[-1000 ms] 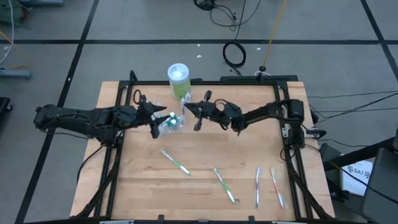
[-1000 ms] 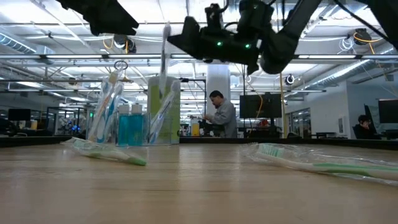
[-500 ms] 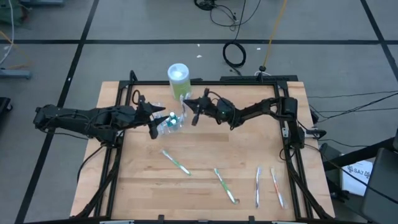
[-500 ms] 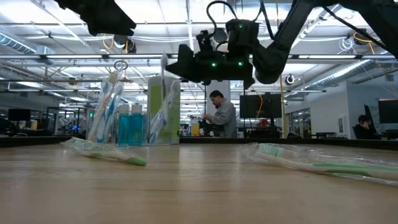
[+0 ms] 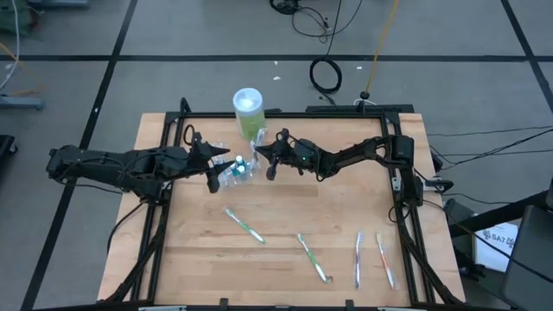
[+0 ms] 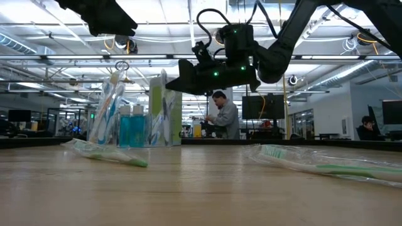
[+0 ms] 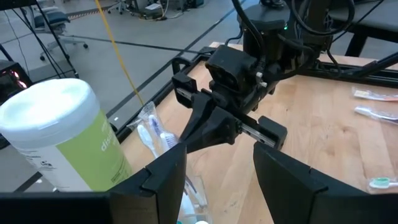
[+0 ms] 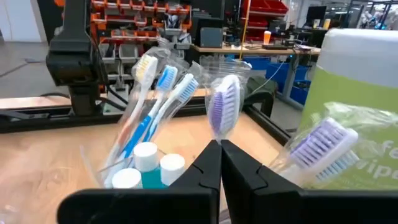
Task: Pick & Place toothbrushing station
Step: Put the top purple toothbrush into the transparent organizer, then put the top green toothbrush into the transparent organizer
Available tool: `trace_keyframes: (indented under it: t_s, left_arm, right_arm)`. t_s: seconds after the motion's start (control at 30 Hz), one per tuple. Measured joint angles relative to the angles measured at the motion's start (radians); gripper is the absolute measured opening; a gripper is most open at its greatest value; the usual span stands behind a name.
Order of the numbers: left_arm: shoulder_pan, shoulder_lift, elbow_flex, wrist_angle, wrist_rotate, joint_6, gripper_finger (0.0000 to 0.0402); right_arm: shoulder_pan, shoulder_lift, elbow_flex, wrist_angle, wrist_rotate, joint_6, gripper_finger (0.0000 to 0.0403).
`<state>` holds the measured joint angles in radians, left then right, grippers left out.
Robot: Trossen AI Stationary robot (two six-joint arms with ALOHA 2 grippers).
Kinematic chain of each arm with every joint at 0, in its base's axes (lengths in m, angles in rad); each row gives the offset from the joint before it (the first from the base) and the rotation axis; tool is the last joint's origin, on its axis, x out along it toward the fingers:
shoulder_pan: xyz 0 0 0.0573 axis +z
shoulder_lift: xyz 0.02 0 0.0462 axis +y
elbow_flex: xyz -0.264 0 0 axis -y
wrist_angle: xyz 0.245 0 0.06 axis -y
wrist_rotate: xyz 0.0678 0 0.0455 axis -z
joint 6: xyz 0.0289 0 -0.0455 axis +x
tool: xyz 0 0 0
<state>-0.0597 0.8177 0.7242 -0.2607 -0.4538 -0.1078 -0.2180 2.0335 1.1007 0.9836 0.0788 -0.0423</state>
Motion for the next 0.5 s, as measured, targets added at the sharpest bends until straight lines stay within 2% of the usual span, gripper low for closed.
trace_keyframes:
  t_s: [0.23,0.43,0.5]
  left_arm:
    - [0.0,0.0,0.0,-0.008,0.009,-0.015,0.0191]
    - [-0.001,0.001,0.0,-0.044,0.014,-0.054,0.0191]
    - [-0.001,0.008,0.0,-0.052,0.015,-0.074,0.0191]
  right_arm:
    - [0.0,-0.02,0.0,-0.078,-0.001,-0.001,0.0025]
    - [0.007,-0.06,0.001,-0.147,0.001,0.015,0.0072]
    - [0.012,-0.09,-0.002,-0.229,0.002,0.014,0.0089]
